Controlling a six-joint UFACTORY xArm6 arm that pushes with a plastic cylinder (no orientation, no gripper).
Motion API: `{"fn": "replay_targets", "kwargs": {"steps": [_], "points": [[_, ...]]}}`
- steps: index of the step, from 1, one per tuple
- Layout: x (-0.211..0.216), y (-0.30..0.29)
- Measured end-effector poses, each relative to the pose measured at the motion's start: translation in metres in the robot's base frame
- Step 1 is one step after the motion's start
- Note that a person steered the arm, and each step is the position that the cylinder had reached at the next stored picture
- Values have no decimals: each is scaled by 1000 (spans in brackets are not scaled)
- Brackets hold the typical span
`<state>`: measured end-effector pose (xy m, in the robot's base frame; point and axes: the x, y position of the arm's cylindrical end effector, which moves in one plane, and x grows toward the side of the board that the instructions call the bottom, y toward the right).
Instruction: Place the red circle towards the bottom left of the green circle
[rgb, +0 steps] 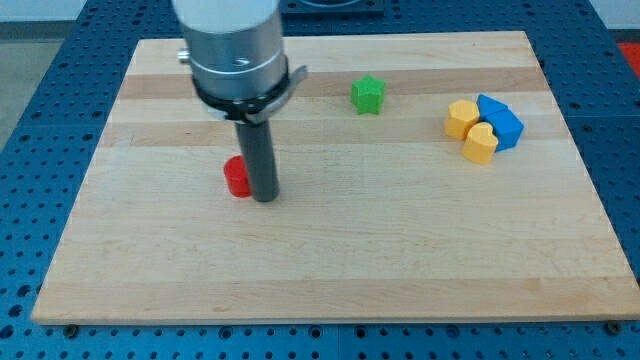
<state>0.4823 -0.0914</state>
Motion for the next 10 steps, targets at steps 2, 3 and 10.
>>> {"fn": "replay_targets", "kwargs": {"steps": [2,3,10], "points": [[-12,-41],[-27,-42],[-113,4]]}}
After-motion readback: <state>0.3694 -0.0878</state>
